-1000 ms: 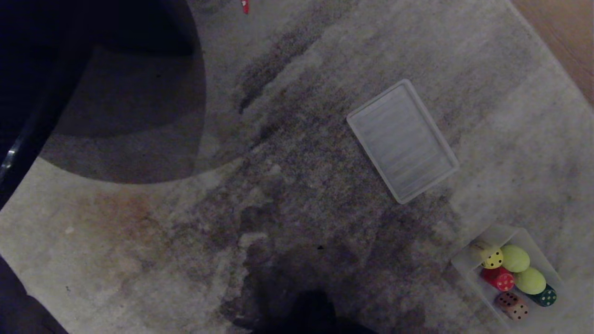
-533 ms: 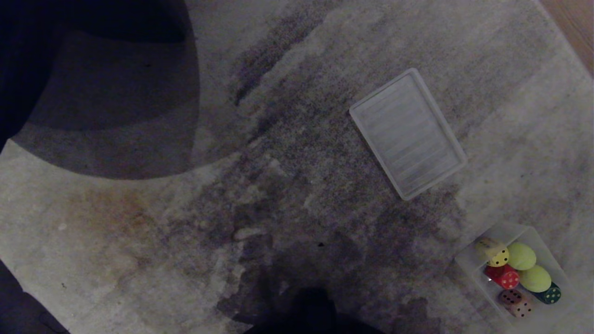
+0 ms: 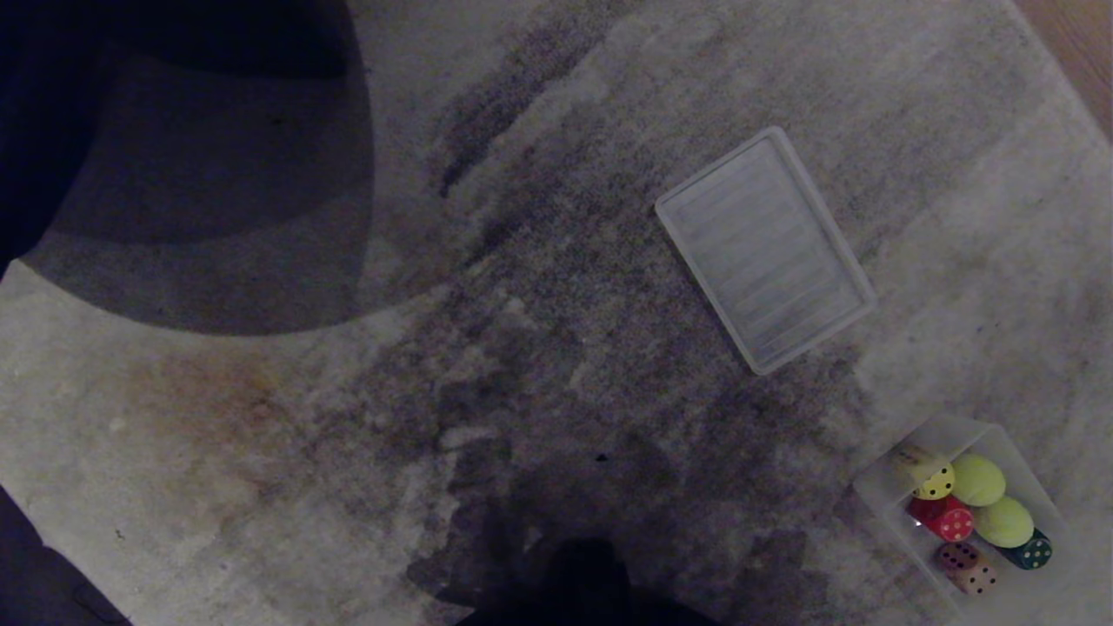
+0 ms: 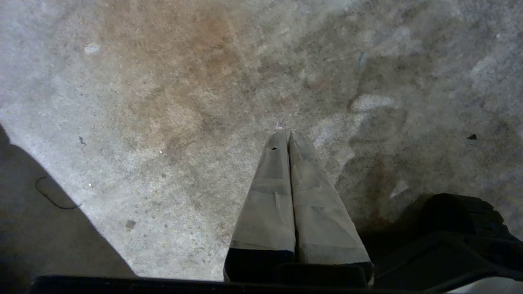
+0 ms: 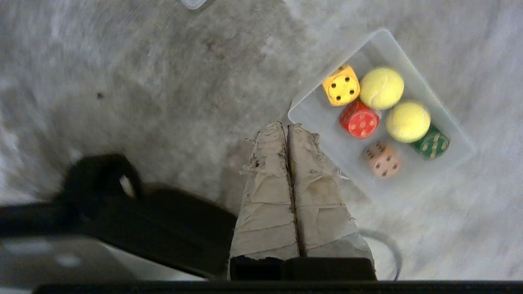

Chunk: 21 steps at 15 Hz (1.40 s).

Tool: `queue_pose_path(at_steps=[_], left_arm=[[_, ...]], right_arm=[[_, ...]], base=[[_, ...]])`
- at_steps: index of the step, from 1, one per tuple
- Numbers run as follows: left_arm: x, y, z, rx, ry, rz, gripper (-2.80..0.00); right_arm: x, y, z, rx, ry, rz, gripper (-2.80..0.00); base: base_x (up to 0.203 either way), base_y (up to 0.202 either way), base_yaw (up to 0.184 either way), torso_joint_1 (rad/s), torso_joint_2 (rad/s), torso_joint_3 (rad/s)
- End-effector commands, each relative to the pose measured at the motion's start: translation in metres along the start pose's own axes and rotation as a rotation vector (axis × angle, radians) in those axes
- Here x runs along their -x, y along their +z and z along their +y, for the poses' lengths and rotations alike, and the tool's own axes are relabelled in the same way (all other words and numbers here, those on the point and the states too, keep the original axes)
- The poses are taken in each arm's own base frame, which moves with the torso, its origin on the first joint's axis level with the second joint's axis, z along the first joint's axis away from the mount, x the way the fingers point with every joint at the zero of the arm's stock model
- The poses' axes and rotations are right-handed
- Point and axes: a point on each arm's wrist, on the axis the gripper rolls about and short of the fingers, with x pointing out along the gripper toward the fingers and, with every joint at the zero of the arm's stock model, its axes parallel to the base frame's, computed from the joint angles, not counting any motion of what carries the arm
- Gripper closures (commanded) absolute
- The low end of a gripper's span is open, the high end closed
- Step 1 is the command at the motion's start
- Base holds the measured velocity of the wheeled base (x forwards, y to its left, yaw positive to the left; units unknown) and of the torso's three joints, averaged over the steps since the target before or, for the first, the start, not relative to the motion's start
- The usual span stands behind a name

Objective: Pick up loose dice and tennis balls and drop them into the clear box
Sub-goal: Close the lid

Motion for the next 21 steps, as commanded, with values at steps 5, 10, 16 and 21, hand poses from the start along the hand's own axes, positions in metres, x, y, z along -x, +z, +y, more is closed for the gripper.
queue_pose_path(at_steps=[5,10,16,21], left_arm=[[0.000,0.000,0.000,0.000,0.001,0.002,0.00],[0.000,0.000,0.000,0.000,0.000,0.002,0.00],[0.000,0.000,0.000,0.000,0.001,0.002,0.00],[0.000,0.000,0.000,0.000,0.001,0.002,0.00]], right_arm=[[-0.122,0.069,-0.007,-0.213,-0.168,0.232,0.00],[-0.234,0.066,-0.018,-0.400,-0.215,0.142,0.00],[-0.298,0.061,0.005,-0.476,-0.094,0.032,-2.80],[-0.327,0.040,0.013,-0.498,-0.067,0.036,-2.80]], base=[[0.000,0.000,0.000,0.000,0.00,0.000],[0.000,0.000,0.000,0.000,0.00,0.000],[0.000,0.000,0.000,0.000,0.00,0.000],[0.000,0.000,0.000,0.000,0.00,0.000]])
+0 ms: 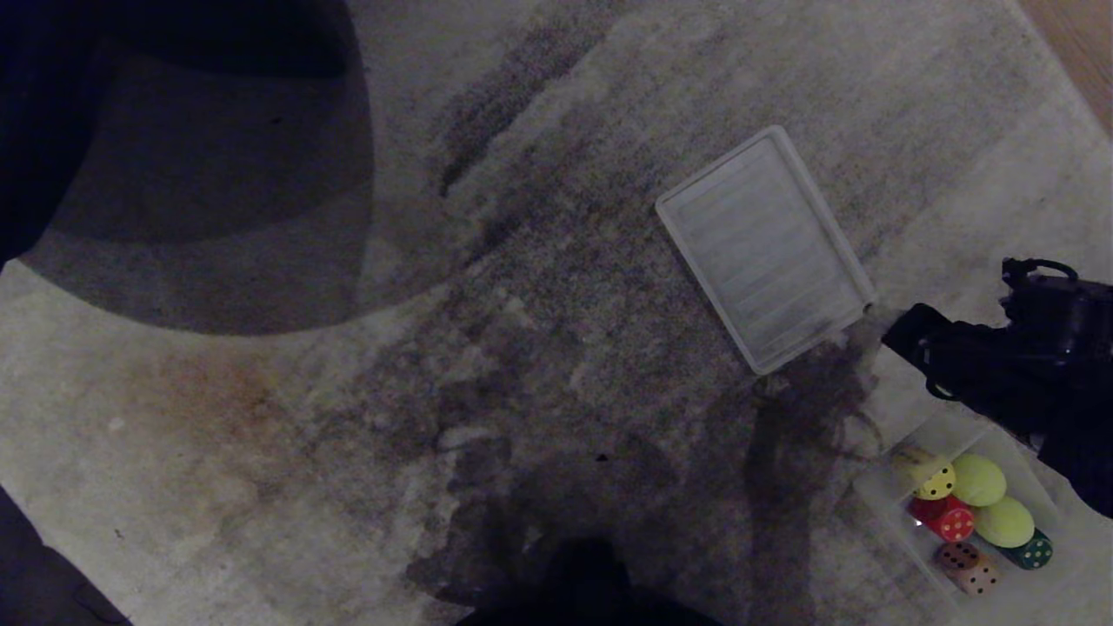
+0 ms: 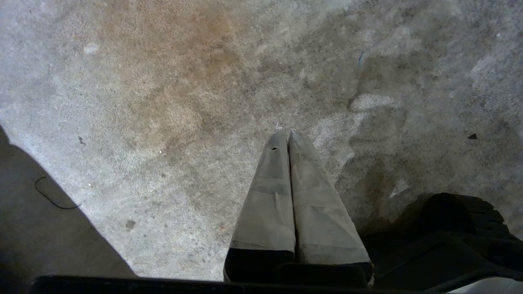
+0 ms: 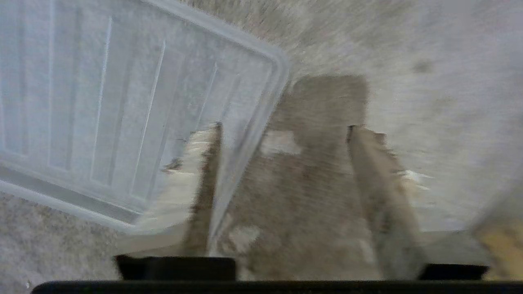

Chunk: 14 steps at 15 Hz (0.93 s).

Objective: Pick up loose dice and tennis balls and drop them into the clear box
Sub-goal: Close the lid

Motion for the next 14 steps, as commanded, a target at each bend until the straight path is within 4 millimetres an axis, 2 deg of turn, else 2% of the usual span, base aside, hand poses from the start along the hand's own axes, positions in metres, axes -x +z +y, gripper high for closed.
queue_pose_path(at_steps=[1,4,11,12,14], left_arm=[[0.000,0.000,0.000,0.001,0.000,0.002,0.00],[0.000,0.000,0.000,0.001,0.000,0.002,0.00],[0.000,0.000,0.000,0.001,0.000,0.002,0.00],[0.000,0.000,0.000,0.001,0.001,0.002,0.00],[0.000,0.000,0.000,0.001,0.000,0.002,0.00]], right_arm=[[-0.019,-0.016,-0.007,-0.014,0.000,0.008,-2.80],[-0.030,-0.015,-0.005,-0.111,0.036,-0.045,-2.80],[-0.050,-0.026,-0.011,-0.115,0.017,-0.028,-2.80],[-0.051,-0.027,-0.012,-0.114,0.014,-0.024,0.00],[-0.054,-0.028,-0.011,-0.113,0.015,-0.027,0.00]], base=[[0.000,0.000,0.000,0.000,0.00,0.000],[0.000,0.000,0.000,0.000,0.00,0.000],[0.000,0.000,0.000,0.000,0.00,0.000],[0.000,0.000,0.000,0.000,0.00,0.000],[0.000,0.000,0.000,0.000,0.00,0.000]])
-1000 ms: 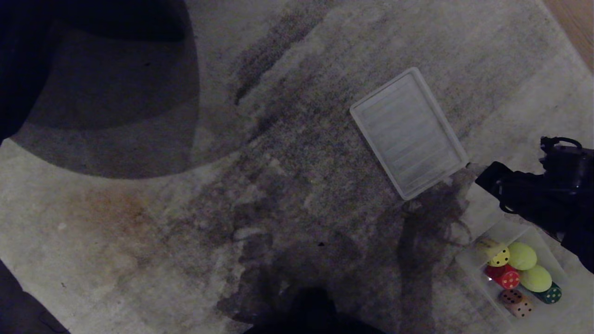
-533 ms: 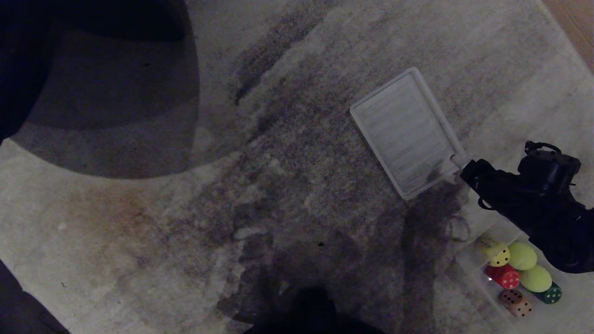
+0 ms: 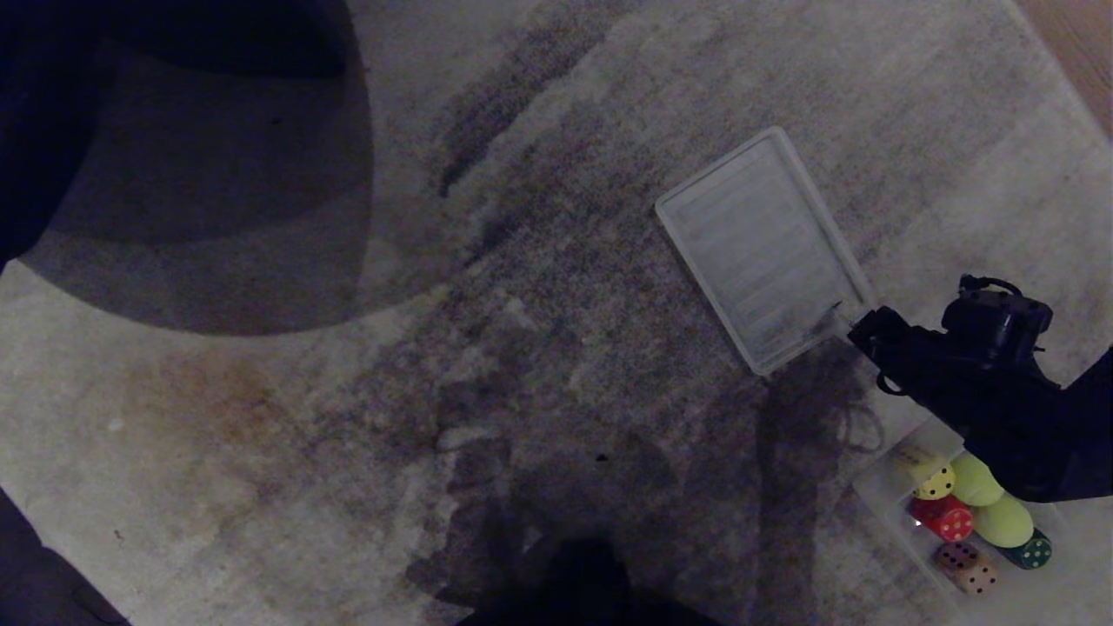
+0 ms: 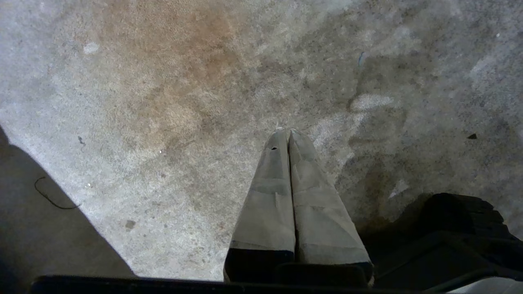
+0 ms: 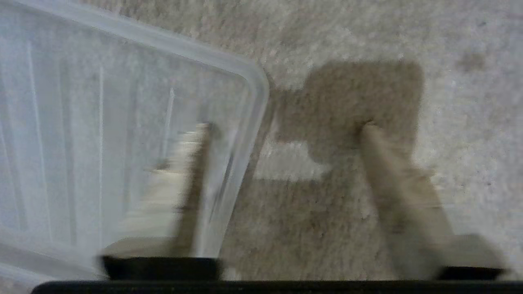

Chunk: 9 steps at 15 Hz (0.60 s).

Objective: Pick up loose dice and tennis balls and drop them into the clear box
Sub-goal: Close the lid

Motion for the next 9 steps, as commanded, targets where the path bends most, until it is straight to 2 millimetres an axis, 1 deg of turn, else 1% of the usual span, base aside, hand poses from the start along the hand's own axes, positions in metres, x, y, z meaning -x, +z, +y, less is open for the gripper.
queue_pose_path(at_steps=[1,6,9], left_arm=[[0.000,0.000,0.000,0.001,0.001,0.002,0.00],[0.000,0.000,0.000,0.001,0.001,0.002,0.00],[0.000,0.000,0.000,0.001,0.001,0.002,0.00]], right_arm=[[-0.003,-0.002,0.000,-0.001,0.003,-0.001,0.00],[0.003,0.003,0.002,-0.005,-0.003,-0.017,0.00],[0.019,0.014,0.009,-0.009,0.017,-0.039,0.00]], base=[[0.000,0.000,0.000,0.000,0.00,0.000],[0.000,0.000,0.000,0.000,0.00,0.000],[0.000,0.000,0.000,0.000,0.00,0.000]])
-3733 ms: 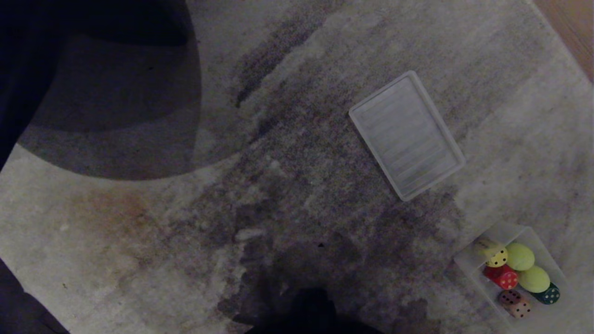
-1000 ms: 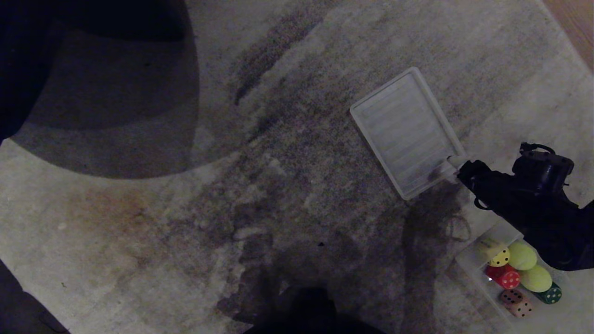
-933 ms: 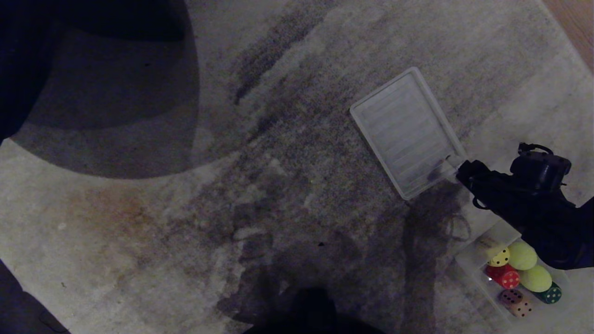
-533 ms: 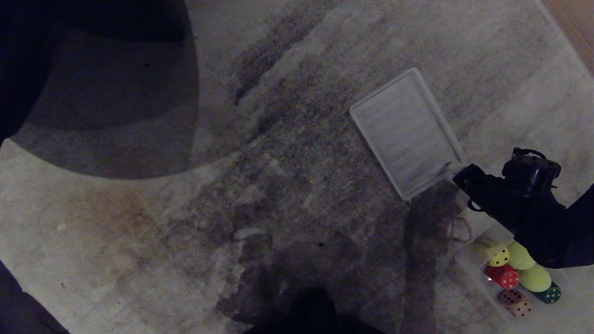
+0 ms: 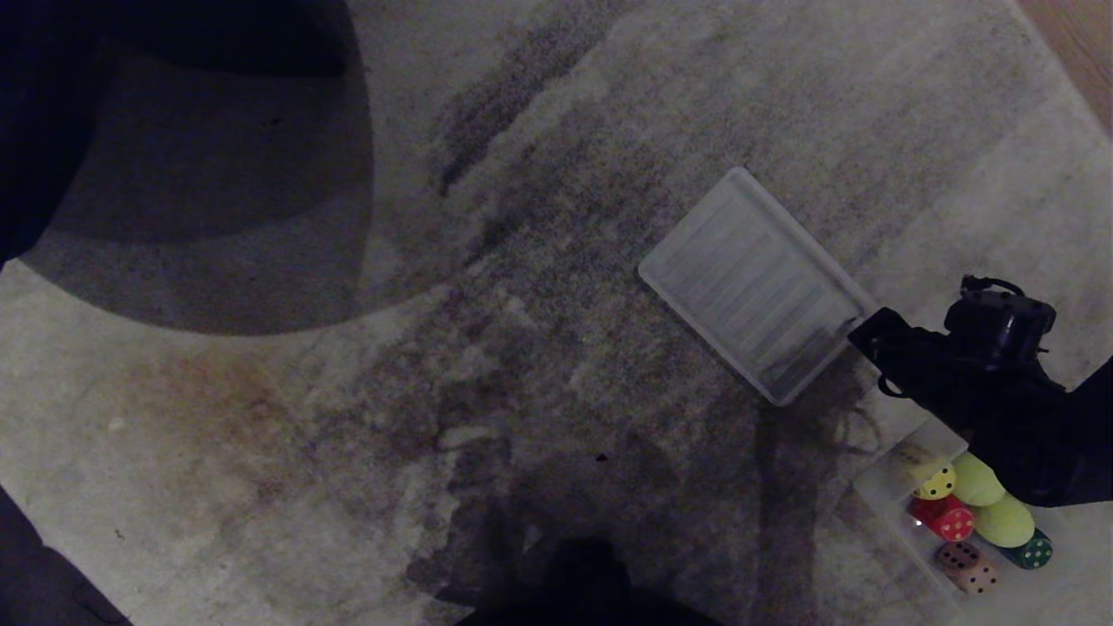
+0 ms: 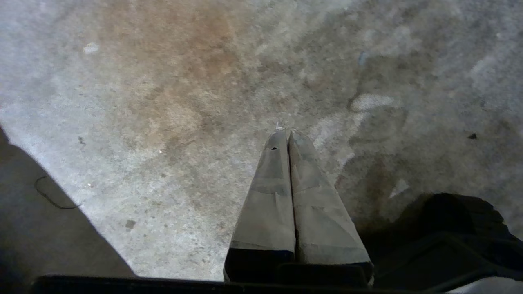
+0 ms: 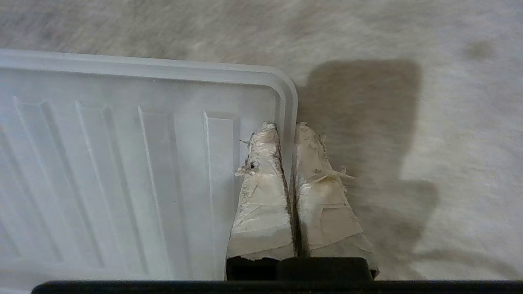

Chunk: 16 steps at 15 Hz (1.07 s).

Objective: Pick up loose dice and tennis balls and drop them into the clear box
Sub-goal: Close the lid

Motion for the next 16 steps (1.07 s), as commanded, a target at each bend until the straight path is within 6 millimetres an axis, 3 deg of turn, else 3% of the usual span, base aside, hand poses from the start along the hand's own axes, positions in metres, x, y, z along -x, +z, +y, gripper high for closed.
queue_pose_path(at_steps=[1,5,10,13,16], left_arm=[[0.000,0.000,0.000,0.001,0.000,0.002,0.00],[0.000,0.000,0.000,0.001,0.001,0.002,0.00],[0.000,0.000,0.000,0.001,0.001,0.002,0.00],[0.000,0.000,0.000,0.001,0.001,0.002,0.00],[0.000,0.000,0.000,0.001,0.001,0.002,0.00]], right_arm=[[0.018,0.016,0.011,-0.009,0.035,-0.043,0.00],[0.065,0.032,0.018,0.013,0.048,-0.052,0.00],[0.147,0.051,0.023,0.090,0.065,-0.062,0.00],[0.194,0.052,0.019,0.155,0.072,-0.064,0.00],[0.232,0.042,0.005,0.188,0.047,-0.031,0.00]], base=[[0.000,0.000,0.000,0.000,0.00,0.000],[0.000,0.000,0.000,0.000,0.00,0.000],[0.000,0.000,0.000,0.000,0.00,0.000],[0.000,0.000,0.000,0.000,0.00,0.000],[0.000,0.000,0.000,0.000,0.00,0.000]])
